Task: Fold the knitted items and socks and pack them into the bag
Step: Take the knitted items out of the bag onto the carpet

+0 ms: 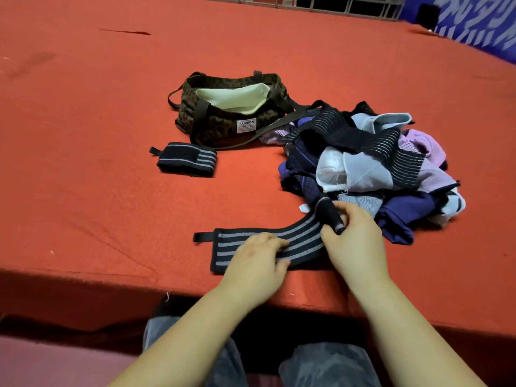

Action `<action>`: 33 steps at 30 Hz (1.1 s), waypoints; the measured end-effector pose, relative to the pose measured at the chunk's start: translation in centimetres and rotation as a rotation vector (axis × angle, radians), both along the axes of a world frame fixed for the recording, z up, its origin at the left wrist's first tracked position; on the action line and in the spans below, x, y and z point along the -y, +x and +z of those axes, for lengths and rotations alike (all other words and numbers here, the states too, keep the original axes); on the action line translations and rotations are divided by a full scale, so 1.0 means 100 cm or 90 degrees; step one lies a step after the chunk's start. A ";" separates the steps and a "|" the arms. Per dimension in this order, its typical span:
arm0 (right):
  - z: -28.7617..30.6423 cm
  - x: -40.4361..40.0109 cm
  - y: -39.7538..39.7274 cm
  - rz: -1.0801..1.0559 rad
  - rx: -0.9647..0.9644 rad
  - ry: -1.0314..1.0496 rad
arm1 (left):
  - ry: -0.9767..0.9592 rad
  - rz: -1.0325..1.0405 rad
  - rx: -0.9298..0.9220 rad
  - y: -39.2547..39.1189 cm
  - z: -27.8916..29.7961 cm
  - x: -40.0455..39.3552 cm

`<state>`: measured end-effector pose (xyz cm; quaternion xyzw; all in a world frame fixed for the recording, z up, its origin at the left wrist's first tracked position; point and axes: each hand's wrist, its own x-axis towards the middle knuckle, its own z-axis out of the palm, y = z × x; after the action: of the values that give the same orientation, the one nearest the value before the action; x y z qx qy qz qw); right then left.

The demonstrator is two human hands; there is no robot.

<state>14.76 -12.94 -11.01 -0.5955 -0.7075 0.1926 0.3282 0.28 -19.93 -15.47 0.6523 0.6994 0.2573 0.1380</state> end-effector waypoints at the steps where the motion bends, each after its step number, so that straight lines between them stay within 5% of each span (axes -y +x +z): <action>1: 0.002 0.003 -0.007 0.012 -0.004 0.007 | 0.011 0.051 -0.025 -0.009 0.002 0.003; 4: 0.004 0.014 -0.035 0.071 0.006 0.042 | -0.016 0.212 -0.082 -0.040 0.007 0.016; 8: -0.011 0.036 -0.083 0.194 0.050 0.084 | -0.122 0.293 -0.001 -0.072 0.014 0.028; 13: -0.051 0.057 -0.103 0.275 0.214 0.131 | -0.186 0.290 0.372 -0.091 0.020 0.027; 15: -0.057 0.063 -0.099 0.276 0.223 0.154 | -0.196 0.293 0.413 -0.093 0.021 0.026; 21: -0.053 0.058 -0.087 0.335 0.174 0.109 | -0.216 0.324 0.288 -0.090 0.018 0.023; 25: -0.043 0.034 -0.067 0.230 0.137 0.065 | -0.237 0.342 0.162 -0.086 0.020 0.024; 29: -0.032 0.017 -0.050 0.104 0.253 -0.119 | -0.278 0.352 0.037 -0.084 0.020 0.019; 33: -0.031 0.015 -0.052 0.110 0.223 -0.231 | -0.339 0.320 0.067 -0.085 0.021 0.014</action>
<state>9.54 -14.47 -14.12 -0.6059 -0.7558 0.2378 0.0711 -8.17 -21.37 -13.39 0.3874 0.8721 0.1252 0.2714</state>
